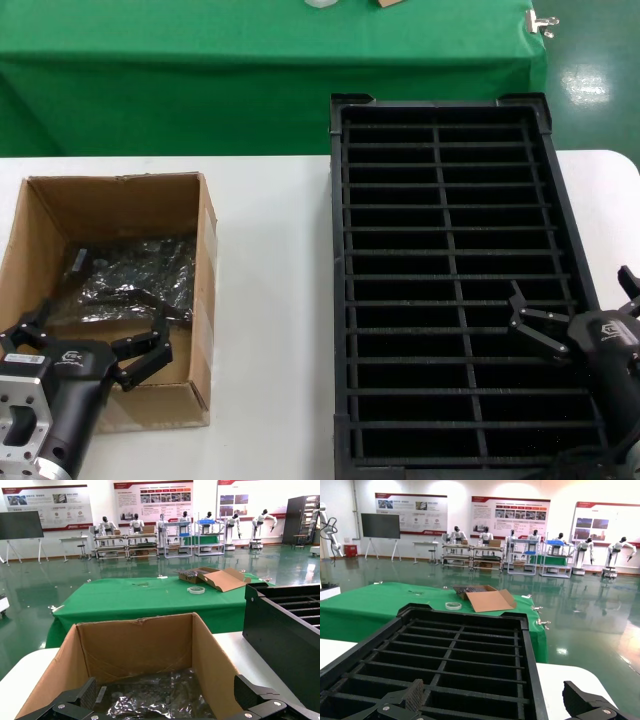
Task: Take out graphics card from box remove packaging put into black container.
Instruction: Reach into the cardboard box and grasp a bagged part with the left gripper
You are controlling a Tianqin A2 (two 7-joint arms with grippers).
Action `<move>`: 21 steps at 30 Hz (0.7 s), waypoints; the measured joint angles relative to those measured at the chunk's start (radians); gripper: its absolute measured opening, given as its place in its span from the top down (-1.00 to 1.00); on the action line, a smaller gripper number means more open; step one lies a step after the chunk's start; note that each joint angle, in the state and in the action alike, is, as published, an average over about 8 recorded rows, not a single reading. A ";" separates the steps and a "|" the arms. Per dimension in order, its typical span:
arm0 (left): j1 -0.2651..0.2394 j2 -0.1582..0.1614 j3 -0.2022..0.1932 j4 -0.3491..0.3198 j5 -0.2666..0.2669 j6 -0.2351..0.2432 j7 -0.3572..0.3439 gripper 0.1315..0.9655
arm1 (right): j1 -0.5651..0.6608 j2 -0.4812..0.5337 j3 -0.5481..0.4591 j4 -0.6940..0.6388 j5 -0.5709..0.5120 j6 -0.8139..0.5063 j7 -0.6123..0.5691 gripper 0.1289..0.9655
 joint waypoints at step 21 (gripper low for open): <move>-0.057 -0.194 0.099 -0.005 0.019 -0.044 0.098 -1.00 | 0.000 0.000 0.000 0.000 0.000 0.000 0.000 -1.00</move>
